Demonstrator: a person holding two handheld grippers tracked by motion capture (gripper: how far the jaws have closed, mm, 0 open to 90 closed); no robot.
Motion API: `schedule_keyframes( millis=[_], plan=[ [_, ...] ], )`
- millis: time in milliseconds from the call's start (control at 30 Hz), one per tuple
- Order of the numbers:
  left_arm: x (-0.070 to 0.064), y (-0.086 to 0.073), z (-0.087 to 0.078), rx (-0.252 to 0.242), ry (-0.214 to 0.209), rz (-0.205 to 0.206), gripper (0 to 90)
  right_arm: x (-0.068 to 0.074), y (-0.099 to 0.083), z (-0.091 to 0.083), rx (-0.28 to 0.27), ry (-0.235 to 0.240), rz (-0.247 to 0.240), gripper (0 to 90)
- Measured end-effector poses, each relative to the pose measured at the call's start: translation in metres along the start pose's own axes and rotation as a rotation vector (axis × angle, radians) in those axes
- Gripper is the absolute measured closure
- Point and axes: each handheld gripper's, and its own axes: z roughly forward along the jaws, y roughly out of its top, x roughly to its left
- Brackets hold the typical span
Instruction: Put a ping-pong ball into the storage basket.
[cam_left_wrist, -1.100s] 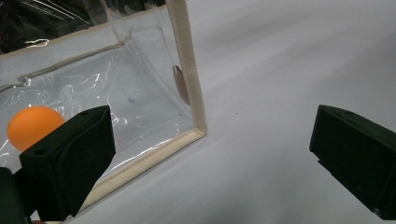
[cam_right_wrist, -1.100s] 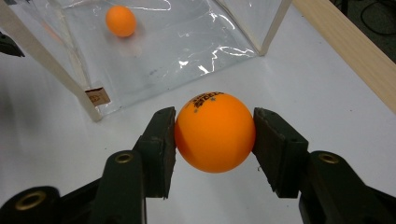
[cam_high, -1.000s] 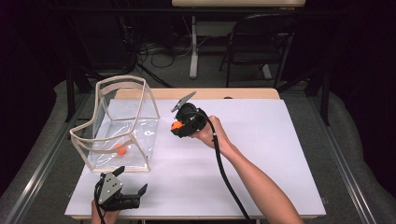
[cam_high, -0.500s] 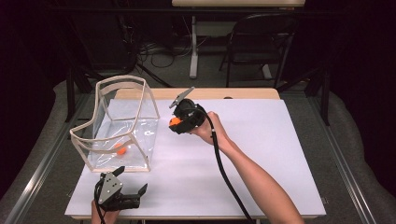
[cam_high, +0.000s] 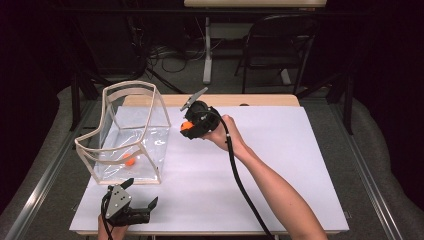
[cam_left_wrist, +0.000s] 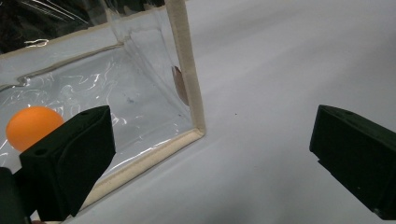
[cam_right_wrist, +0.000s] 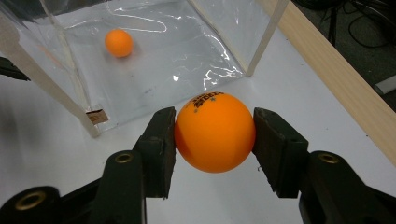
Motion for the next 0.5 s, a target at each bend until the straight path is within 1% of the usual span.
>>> schedule_keyframes(
  millis=[367, 433, 500],
  plan=[
    [0.0001, 0.0, -0.0001, -0.001, 0.002, 0.001, 0.1, -0.0016, 0.0031, -0.001, 0.003, -0.001, -0.002, 50.6],
    [0.0001, 0.0, -0.0001, 0.0, 0.002, 0.002, 0.1, -0.0017, 0.0037, -0.0015, 0.002, 0.001, 0.003, 50.6],
    [0.0002, 0.0, -0.0001, -0.001, 0.002, 0.001, 0.1, -0.0019, 0.0046, -0.0018, 0.005, 0.0, -0.002, 50.6]
  ],
)
